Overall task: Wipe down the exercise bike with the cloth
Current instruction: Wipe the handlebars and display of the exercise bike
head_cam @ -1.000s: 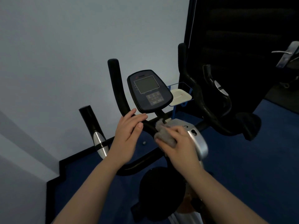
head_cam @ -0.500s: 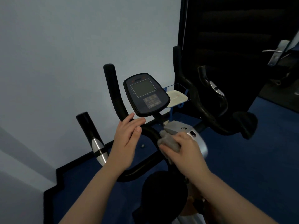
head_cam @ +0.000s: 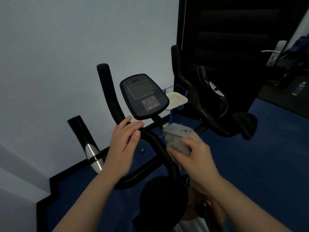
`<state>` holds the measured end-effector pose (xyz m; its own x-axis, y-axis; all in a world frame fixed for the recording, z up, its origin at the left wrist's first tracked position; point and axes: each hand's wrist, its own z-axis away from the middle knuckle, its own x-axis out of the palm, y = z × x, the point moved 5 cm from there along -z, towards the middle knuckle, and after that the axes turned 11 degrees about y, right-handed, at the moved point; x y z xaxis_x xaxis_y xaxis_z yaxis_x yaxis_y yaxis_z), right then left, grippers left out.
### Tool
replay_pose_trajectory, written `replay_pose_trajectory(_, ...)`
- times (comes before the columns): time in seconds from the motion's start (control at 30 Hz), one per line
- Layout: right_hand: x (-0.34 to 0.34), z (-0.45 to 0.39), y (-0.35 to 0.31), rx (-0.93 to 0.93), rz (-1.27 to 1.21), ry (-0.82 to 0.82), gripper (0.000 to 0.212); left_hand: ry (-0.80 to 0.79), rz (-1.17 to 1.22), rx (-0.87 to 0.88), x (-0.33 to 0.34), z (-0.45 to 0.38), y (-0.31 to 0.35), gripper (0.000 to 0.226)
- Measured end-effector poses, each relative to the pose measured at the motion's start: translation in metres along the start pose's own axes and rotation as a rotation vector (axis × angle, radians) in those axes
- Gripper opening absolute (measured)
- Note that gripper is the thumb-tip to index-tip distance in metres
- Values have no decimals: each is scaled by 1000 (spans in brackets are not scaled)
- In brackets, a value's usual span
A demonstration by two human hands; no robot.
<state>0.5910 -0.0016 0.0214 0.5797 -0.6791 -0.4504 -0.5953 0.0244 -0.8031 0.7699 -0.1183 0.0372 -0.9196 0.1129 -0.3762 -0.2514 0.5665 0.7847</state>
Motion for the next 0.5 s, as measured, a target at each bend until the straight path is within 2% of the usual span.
replay_pose_trajectory(0.07, 6, -15, -9, -36, 95, 31, 19, -5, -5, 1, 1, 1, 1, 40)
replay_pose_trajectory(0.17, 19, -5, -7, -50, 286, -20, 25, -13, 0, -2, 2, 4, 1, 41)
replay_pose_trajectory(0.3, 9, 7, 4, 136, 81, -84, 24, -5, 9, 4, 1, 1, -1, 42)
replay_pose_trajectory(0.43, 11, -24, -14, 59, 107, -15, 25, -11, -6, 16, 4, 2, -1, 38)
replay_pose_trajectory(0.5, 28, -21, -24, 39, 79, -101, 26, -6, 0, 12, 4, 3, -1, 37)
